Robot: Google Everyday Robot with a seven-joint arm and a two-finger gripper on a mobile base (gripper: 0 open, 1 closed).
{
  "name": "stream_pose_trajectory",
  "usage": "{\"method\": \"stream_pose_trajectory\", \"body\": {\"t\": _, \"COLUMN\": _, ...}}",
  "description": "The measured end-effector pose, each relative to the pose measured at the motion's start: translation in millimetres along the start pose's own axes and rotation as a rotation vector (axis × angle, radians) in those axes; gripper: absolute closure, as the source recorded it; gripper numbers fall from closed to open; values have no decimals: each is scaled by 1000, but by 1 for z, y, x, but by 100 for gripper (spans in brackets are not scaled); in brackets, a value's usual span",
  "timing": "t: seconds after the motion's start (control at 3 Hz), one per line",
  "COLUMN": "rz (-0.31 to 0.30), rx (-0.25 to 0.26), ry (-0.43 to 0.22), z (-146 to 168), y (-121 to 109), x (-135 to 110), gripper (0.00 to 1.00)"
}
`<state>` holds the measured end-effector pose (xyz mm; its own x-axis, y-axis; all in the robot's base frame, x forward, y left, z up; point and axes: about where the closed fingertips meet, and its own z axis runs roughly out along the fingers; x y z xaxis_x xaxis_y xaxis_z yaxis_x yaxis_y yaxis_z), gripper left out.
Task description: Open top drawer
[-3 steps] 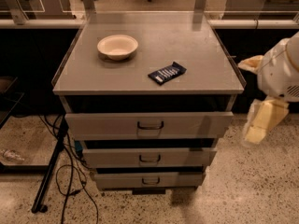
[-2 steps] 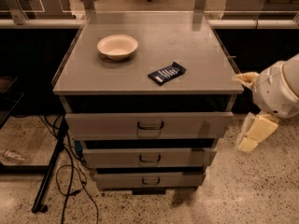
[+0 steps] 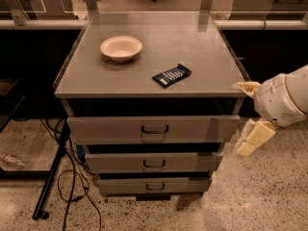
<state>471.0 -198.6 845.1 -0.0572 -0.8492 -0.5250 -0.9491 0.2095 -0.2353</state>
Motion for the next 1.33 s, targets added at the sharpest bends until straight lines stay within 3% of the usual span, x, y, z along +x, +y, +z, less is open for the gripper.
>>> {"method": "stream_pose_trajectory", "body": {"t": 0.33, "rz": -1, "rx": -27, "ry": -6, "z": 16, "y": 6, "x": -2, "gripper": 0}}
{"method": "stream_pose_trajectory", "body": {"t": 1.0, "rz": 30, "rx": -115, "ry": -61, "z": 77, "y": 17, "x": -13, "gripper": 0}}
{"method": "stream_pose_trajectory", "body": {"t": 1.33, "rz": 41, "rx": -129, "ry": -71, "z": 98, "y": 17, "x": -13, "gripper": 0}}
